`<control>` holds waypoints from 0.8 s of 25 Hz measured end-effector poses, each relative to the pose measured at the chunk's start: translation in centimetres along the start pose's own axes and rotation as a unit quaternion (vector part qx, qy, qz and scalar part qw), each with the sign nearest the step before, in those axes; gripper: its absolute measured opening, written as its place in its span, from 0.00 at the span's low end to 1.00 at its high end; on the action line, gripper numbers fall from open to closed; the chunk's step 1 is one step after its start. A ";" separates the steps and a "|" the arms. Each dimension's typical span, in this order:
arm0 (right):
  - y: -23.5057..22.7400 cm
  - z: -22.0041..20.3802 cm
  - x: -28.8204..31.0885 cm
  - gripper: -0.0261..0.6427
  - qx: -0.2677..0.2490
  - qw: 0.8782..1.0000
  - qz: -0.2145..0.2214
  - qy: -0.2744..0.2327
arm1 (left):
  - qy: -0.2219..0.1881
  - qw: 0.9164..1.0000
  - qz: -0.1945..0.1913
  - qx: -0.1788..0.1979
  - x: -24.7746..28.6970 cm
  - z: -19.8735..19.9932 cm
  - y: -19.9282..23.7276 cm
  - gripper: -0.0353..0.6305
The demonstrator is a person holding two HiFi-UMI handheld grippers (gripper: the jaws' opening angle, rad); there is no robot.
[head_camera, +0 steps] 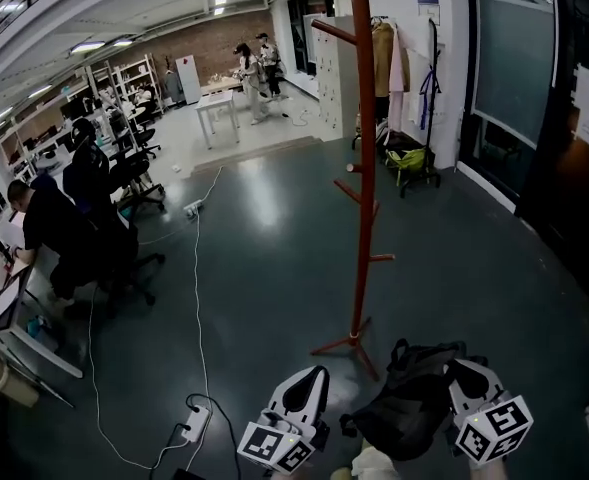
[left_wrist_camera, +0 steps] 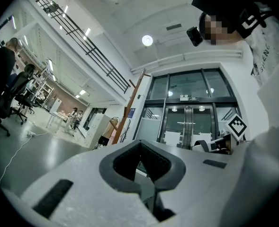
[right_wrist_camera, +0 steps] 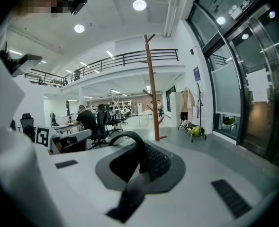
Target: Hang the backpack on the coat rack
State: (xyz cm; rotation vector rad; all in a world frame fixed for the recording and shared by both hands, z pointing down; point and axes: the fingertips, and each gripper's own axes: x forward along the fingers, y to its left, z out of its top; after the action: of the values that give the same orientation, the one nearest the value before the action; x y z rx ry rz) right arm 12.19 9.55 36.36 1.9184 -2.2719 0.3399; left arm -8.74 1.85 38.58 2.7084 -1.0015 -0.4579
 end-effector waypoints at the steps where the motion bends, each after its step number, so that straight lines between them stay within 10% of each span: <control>1: -0.3 0.0 0.9 0.08 -0.001 1.000 0.001 0.001 | 0.001 1.000 0.003 0.000 0.5 -0.2 0.7 0.07; 20: -10.3 -0.5 16.1 0.08 -0.002 0.998 0.054 0.043 | 0.003 1.000 0.014 0.021 19.7 -1.8 6.6 0.07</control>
State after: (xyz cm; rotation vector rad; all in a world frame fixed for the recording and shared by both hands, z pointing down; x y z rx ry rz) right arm 19.57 -7.24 41.78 1.7481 -2.3231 0.4205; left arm 2.19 -15.90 38.10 2.7265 -1.0588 -0.4285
